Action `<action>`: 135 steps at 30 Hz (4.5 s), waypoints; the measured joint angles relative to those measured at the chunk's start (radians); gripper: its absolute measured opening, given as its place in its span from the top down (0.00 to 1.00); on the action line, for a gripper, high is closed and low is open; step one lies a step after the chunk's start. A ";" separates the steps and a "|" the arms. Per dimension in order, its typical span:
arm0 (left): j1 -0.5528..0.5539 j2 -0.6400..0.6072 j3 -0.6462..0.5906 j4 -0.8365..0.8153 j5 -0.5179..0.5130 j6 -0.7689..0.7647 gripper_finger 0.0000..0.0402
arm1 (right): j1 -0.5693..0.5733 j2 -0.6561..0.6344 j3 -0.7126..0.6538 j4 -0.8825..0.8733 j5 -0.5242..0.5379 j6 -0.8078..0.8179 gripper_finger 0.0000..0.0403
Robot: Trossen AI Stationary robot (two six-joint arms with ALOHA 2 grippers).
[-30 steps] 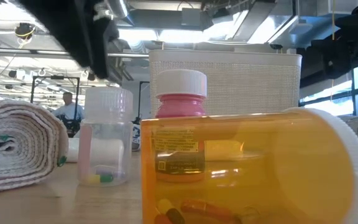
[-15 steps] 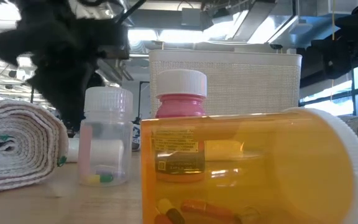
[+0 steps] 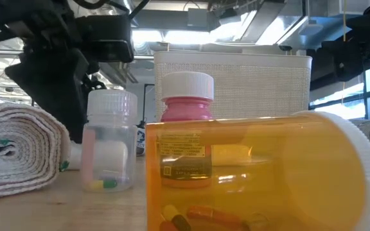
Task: Pick & place medical supplies in basket/bin
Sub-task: Put the left white rolled gauze into the white bin
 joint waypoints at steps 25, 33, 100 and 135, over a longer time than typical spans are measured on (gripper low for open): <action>-0.019 -0.017 0.116 -0.127 -0.021 0.247 0.86 | 0.000 0.000 0.000 0.000 0.000 -0.005 0.40; 0.008 -0.159 0.215 -0.168 -0.192 0.392 0.86 | 0.000 0.000 0.000 0.000 0.000 -0.030 0.40; 0.872 0.421 1.003 -0.084 0.268 0.561 0.85 | 0.000 0.000 0.000 0.023 0.002 -0.521 0.40; 0.874 0.659 1.004 -0.023 0.244 0.584 0.71 | 0.000 -0.001 0.000 0.022 0.002 -0.520 0.40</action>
